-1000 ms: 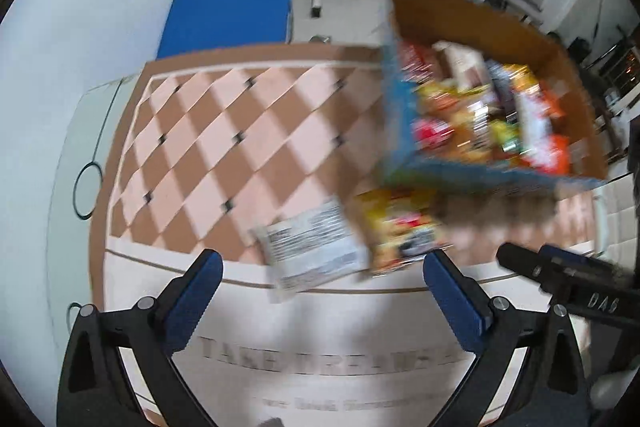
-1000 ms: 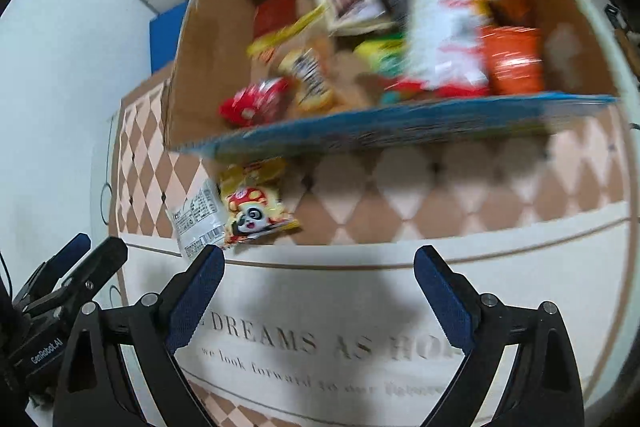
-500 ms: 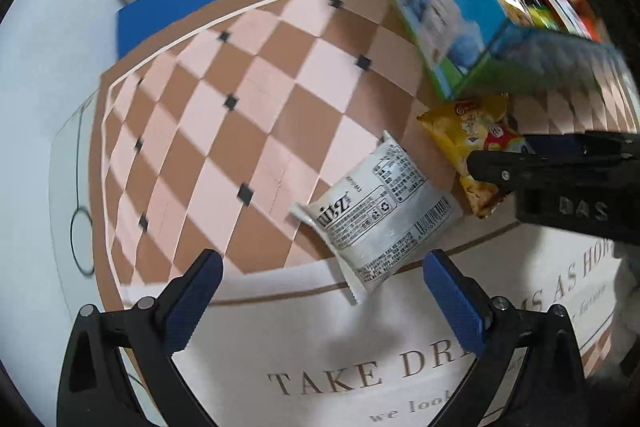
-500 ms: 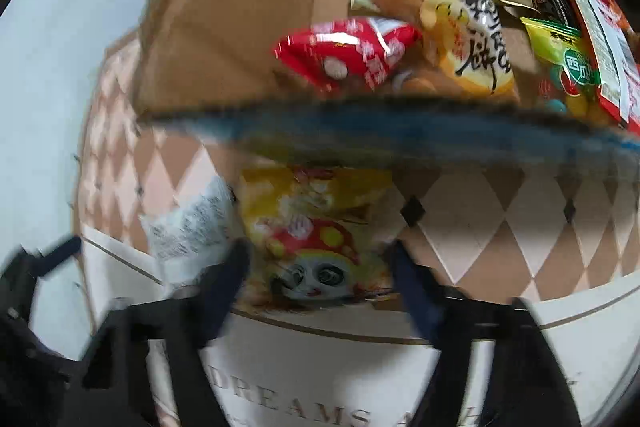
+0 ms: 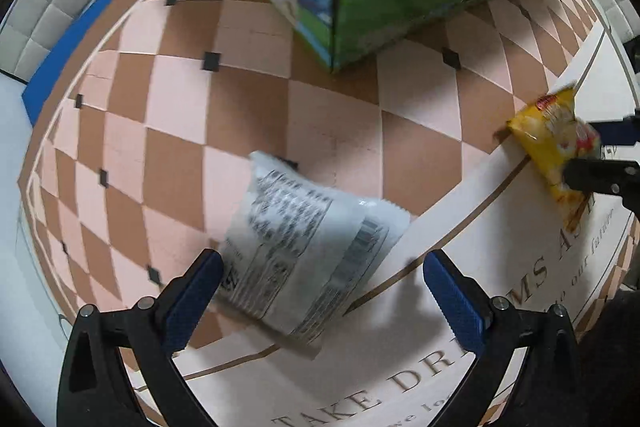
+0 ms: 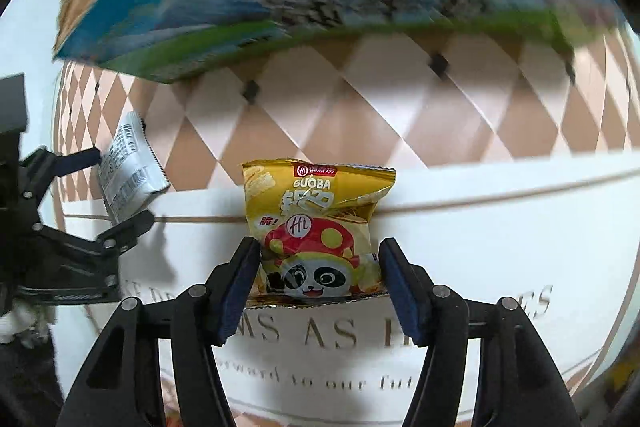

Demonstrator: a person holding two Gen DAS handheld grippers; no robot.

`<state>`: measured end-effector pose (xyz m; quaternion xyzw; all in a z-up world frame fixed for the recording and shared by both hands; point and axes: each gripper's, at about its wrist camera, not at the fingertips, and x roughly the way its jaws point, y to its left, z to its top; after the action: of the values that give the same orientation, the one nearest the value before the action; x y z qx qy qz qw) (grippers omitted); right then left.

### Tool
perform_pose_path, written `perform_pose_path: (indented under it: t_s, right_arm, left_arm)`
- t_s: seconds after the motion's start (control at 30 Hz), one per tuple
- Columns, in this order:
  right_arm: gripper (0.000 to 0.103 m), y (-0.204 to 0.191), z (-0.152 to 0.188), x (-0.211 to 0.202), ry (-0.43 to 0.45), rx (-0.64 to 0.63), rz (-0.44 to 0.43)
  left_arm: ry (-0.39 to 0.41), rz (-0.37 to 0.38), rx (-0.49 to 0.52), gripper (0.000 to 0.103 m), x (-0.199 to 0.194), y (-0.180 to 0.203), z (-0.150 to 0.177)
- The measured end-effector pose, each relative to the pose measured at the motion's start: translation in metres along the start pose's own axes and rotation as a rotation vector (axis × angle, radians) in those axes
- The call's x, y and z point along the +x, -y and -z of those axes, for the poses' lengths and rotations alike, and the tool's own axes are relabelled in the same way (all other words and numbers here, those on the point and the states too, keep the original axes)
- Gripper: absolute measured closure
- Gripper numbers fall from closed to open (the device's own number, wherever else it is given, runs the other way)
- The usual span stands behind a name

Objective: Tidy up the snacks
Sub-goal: 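Reach the left tool toward the white packet while the right tool grasps the yellow panda bag, then grasp the white packet with the left tool while the right tool holds the panda bag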

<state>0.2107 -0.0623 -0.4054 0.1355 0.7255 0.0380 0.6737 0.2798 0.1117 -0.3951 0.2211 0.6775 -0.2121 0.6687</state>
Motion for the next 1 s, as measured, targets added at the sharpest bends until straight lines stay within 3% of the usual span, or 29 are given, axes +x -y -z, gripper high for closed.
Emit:
perform_pose_path:
  t_s: [0.13,0.17,0.37,0.53,0.73,0.93,1.0]
  right_arm:
    - [0.019,0.011,-0.001,-0.008,0.012,0.018,-0.02]
    - [0.018,0.012,-0.004,-0.013,0.02,0.014,-0.021]
    - [0.018,0.015,-0.019,-0.028,0.012,-0.007,-0.02]
    - [0.018,0.009,-0.026,-0.014,-0.029,-0.003,-0.014]
    - [0.018,0.015,-0.025,-0.007,-0.039,0.022,-0.022]
    - [0.018,0.024,-0.025,-0.007,-0.032,0.05,-0.03]
    - [0.018,0.025,-0.026,-0.004,-0.033,0.055,-0.032]
  left_arm:
    - [0.018,0.051,-0.115,0.011,-0.005,-0.004,-0.003]
    - [0.018,0.071,-0.166,0.015,-0.007,-0.007,-0.002]
    - [-0.017,0.231,-0.414,0.015,-0.005,-0.013,0.017]
    - [-0.024,0.27,-0.514,0.015,0.002,-0.005,0.038]
    - [0.025,0.316,-0.704,0.015,-0.008,-0.038,0.065]
    - [-0.023,0.412,-0.847,0.015,0.012,-0.065,0.051]
    - [-0.036,0.408,-0.858,0.015,0.018,-0.058,0.043]
